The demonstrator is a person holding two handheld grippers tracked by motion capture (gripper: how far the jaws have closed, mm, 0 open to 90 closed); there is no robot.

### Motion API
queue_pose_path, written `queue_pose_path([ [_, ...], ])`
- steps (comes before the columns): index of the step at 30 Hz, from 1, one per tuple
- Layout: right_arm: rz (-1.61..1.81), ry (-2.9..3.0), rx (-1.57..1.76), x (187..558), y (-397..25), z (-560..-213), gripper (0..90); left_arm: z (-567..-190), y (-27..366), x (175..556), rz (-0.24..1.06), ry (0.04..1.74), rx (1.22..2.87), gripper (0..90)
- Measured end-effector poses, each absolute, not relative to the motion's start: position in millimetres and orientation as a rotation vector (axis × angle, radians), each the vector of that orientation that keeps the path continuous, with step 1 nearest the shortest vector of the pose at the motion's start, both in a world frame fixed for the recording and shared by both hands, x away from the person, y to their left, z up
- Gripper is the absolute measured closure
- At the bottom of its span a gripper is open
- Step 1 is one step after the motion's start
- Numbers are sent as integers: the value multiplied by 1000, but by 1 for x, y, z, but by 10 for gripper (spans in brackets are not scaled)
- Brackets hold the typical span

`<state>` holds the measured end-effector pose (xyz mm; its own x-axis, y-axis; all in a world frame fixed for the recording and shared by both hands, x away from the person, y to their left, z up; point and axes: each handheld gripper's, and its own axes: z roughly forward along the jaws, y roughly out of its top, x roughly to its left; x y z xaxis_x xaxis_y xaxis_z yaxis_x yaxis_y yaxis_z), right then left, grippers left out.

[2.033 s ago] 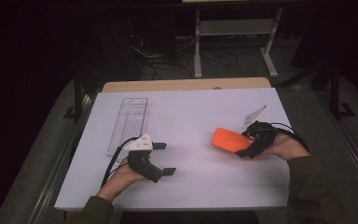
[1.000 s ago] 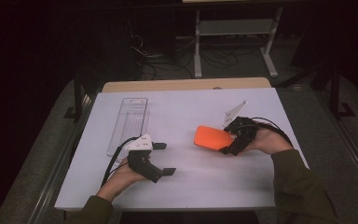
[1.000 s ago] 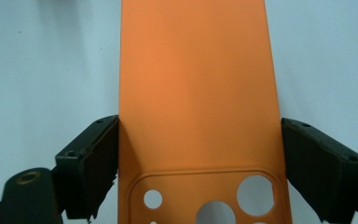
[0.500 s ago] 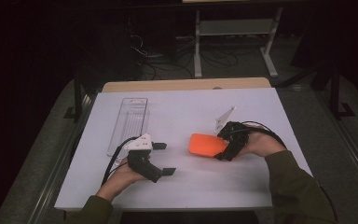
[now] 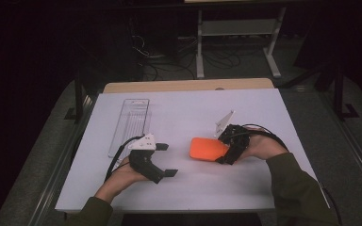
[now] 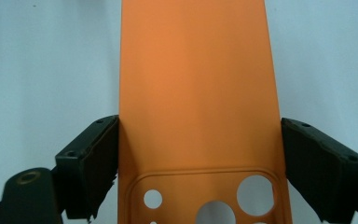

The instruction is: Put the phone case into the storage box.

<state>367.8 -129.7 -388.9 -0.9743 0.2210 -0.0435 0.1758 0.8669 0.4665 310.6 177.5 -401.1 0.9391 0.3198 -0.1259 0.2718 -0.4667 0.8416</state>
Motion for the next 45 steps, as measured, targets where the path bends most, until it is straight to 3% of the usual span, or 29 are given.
queue_pose_path([
  [19,724,2939,292,367,-129,-388,143,-367,157,336,35,296,2156,0],
  [45,699,2951,227,359,-115,-390,143,-375,138,342,10,222,2216,0],
])
